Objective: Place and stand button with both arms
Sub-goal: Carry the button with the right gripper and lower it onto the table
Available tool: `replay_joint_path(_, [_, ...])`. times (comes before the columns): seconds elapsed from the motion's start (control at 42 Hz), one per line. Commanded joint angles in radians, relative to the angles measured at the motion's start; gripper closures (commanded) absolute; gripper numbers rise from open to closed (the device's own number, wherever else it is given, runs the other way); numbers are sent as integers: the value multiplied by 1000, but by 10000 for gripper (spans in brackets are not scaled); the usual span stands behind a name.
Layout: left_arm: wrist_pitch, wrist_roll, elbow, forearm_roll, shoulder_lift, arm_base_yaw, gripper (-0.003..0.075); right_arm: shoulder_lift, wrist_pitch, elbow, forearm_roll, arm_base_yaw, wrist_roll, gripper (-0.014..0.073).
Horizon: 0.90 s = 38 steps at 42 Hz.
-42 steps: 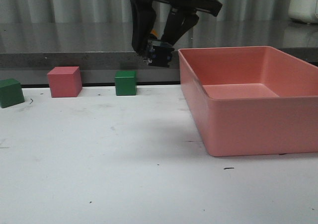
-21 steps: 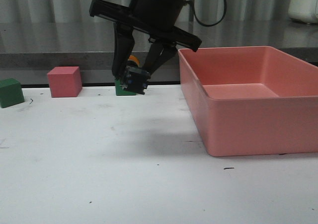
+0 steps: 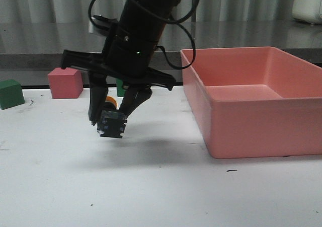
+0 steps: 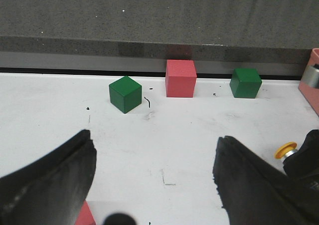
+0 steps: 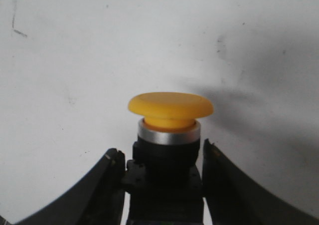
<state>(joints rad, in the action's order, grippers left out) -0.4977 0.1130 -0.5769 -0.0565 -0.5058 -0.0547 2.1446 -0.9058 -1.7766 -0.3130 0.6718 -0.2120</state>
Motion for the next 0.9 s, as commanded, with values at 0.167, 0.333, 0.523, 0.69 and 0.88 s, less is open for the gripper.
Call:
replay_joint_path(0.167, [76, 4, -34, 6, -10, -32, 229, -34, 61, -34, 277, 78, -276, 282])
replay_joint_path(0.333, [76, 4, -34, 6, -10, -46, 228, -9, 104, -65, 262, 98, -333, 282])
replay_joint_path(0.523, [76, 4, -34, 6, -10, -48, 229, 58, 92, -166, 210, 101, -336, 282])
replay_joint_path(0.69, [76, 4, -34, 6, -10, -48, 229, 99, 76, -214, 200, 99, -366, 282])
replay_joint_path(0.88, [76, 4, -34, 6, -10, -48, 229, 116, 55, -217, 196, 99, -374, 274])
